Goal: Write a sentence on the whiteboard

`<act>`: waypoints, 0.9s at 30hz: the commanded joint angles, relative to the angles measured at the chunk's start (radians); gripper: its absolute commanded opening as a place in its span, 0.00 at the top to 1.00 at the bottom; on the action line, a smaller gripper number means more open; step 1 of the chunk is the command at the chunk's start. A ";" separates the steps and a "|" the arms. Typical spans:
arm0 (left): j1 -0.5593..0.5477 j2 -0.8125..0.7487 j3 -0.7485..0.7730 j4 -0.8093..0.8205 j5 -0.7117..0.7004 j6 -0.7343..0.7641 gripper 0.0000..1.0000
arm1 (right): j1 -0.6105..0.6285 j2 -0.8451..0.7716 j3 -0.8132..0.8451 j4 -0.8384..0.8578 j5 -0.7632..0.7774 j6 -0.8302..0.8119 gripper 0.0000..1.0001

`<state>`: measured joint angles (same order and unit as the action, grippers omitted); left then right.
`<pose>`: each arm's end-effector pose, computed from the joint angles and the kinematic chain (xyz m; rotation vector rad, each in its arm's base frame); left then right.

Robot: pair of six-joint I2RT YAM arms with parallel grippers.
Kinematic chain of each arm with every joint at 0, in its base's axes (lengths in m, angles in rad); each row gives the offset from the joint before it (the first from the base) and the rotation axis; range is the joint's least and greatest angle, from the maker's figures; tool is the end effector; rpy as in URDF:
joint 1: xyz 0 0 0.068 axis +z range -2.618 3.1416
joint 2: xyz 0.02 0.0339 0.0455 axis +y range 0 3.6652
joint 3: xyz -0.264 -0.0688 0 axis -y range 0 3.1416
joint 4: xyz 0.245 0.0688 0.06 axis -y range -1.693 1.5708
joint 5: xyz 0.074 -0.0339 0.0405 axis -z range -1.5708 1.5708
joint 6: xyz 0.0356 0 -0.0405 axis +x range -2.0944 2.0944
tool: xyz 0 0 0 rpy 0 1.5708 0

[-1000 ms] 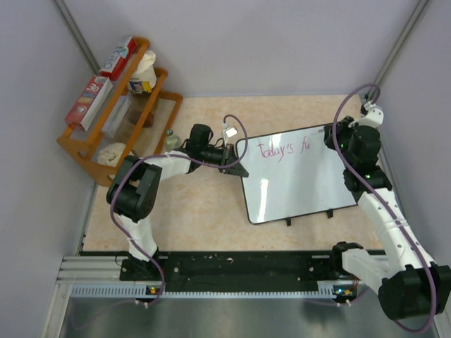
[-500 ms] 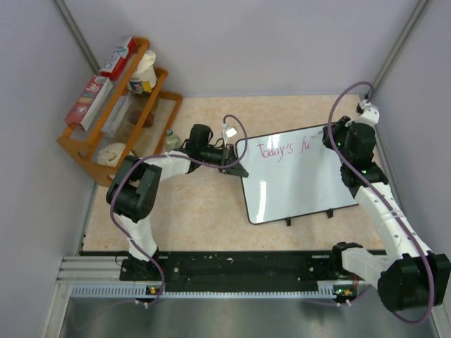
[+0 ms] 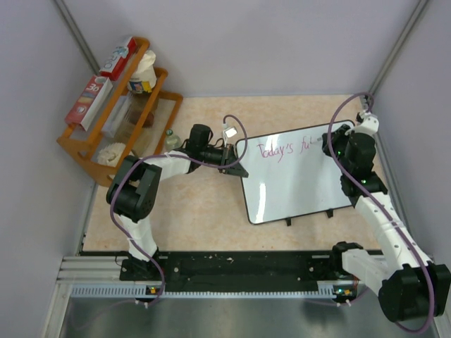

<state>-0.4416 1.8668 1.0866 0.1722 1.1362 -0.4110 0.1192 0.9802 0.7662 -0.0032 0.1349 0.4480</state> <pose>0.3355 -0.1943 0.1855 0.7451 2.1256 -1.7033 0.2308 0.0228 0.3158 0.3893 1.7523 0.2867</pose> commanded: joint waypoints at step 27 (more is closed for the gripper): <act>-0.022 -0.026 -0.036 -0.057 0.019 0.107 1.00 | -0.012 -0.041 0.071 -0.029 0.046 -0.014 1.00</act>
<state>-0.4419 1.8637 1.0859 0.1730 1.1370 -0.4076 0.1192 0.9436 0.7712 -0.0559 0.1524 0.4458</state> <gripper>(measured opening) 0.069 0.127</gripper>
